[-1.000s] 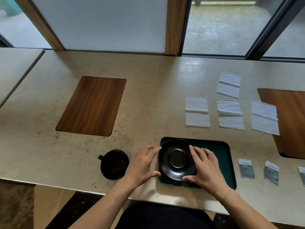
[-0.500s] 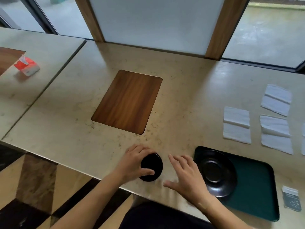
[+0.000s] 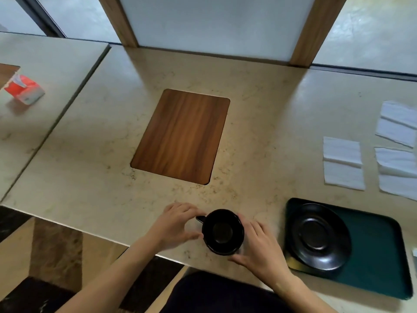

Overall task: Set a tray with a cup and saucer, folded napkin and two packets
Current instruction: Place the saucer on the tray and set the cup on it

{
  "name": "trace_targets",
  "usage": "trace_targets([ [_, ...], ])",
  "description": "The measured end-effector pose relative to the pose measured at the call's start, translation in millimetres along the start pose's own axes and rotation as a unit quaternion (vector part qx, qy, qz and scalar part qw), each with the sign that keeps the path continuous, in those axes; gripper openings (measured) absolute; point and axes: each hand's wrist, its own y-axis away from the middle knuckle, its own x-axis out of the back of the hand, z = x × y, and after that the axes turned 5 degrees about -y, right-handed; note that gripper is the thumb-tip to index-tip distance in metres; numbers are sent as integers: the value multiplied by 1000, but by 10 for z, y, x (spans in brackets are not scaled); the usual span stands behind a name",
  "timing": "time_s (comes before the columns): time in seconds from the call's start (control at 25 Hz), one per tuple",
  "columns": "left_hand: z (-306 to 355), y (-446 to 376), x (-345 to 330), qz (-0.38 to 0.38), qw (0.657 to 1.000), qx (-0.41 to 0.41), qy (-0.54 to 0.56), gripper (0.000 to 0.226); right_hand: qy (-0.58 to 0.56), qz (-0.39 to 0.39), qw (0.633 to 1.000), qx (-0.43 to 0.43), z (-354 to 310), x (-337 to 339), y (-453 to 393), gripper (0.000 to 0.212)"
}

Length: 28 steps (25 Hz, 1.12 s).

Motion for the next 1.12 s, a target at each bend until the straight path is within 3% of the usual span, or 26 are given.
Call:
trace_targets([
  [0.36,-135,-119,0,-28,998,-16,49,43,-84,2,996,-39,-42,11,-22,106],
  [0.6,-120,-189,-22,8,999,-9,30,24,-123,1,991,-53,-63,59,4,101],
  [1.12,123,-232,11,59,998,2,23,20,-154,27,987,-40,34,284,40,97],
])
